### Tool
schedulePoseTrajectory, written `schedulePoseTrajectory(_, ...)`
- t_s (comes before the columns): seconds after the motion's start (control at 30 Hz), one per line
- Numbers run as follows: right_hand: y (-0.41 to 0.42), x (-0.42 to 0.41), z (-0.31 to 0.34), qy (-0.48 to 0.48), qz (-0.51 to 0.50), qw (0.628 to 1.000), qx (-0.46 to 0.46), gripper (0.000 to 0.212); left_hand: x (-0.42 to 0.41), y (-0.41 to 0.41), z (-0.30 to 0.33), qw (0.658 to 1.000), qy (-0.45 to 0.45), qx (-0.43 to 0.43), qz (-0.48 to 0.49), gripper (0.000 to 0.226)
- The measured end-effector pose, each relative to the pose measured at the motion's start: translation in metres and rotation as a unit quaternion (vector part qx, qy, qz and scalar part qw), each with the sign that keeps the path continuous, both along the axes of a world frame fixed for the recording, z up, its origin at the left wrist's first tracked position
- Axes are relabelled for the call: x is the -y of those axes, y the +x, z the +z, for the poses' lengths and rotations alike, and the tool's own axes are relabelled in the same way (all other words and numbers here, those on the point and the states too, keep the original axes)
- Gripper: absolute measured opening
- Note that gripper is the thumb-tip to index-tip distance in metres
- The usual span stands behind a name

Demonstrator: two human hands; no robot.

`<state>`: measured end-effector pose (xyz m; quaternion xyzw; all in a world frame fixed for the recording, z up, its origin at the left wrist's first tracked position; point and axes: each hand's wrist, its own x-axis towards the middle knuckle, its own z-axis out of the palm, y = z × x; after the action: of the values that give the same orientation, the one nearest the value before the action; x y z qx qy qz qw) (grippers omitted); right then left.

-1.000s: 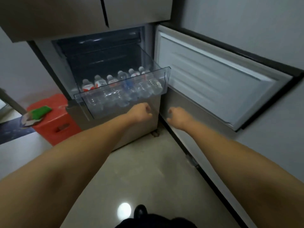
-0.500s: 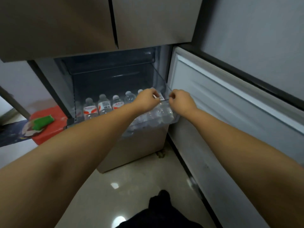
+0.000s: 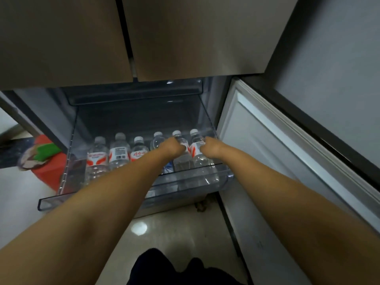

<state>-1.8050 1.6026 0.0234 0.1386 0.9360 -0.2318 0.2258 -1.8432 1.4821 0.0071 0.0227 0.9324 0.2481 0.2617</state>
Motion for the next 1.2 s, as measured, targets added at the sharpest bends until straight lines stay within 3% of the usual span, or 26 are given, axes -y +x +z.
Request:
schedulePoseTrajectory(0.1,-0.014,0.004,-0.009,-0.022,0.021,0.998,0.056,0.044,-0.011,-0.02,-0.03,0.998,0.008,0.067,0.007,0.048)
schedulePoseTrajectory(0.2,-0.025,0.007,-0.01,-0.011,0.012,0.997,0.079,0.051,-0.027,-0.05,-0.095,0.996,0.002,0.087,0.015,0.086)
schedulePoseTrajectory(0.23,-0.028,0.007,-0.012,-0.007,0.012,0.996,0.084,0.049,-0.031,-0.051,-0.106,0.995,0.006,0.102,0.018,0.082)
schedulePoseTrajectory(0.33,-0.046,0.007,-0.016,0.008,0.014,0.993,0.115,0.041,-0.031,-0.033,-0.066,0.987,0.011,0.143,0.073,0.093)
schedulePoseTrajectory(0.5,-0.057,0.001,-0.022,0.046,0.009,0.99,0.133,0.037,-0.048,-0.033,-0.066,0.977,-0.028,0.153,0.143,0.108)
schedulePoseTrajectory(0.8,-0.062,-0.012,-0.037,0.042,-0.086,0.989,0.112,0.03,-0.047,-0.033,-0.072,0.975,0.022,0.115,0.19,0.093)
schedulePoseTrajectory(1.0,-0.065,-0.018,-0.045,-0.086,-0.197,0.971,0.105,0.025,-0.032,-0.039,-0.07,0.961,0.145,0.099,0.213,0.082)
schedulePoseTrajectory(1.2,-0.064,-0.01,-0.06,-0.05,-0.131,0.98,0.139,0.042,-0.004,-0.054,-0.052,0.947,0.247,0.028,0.204,0.065)
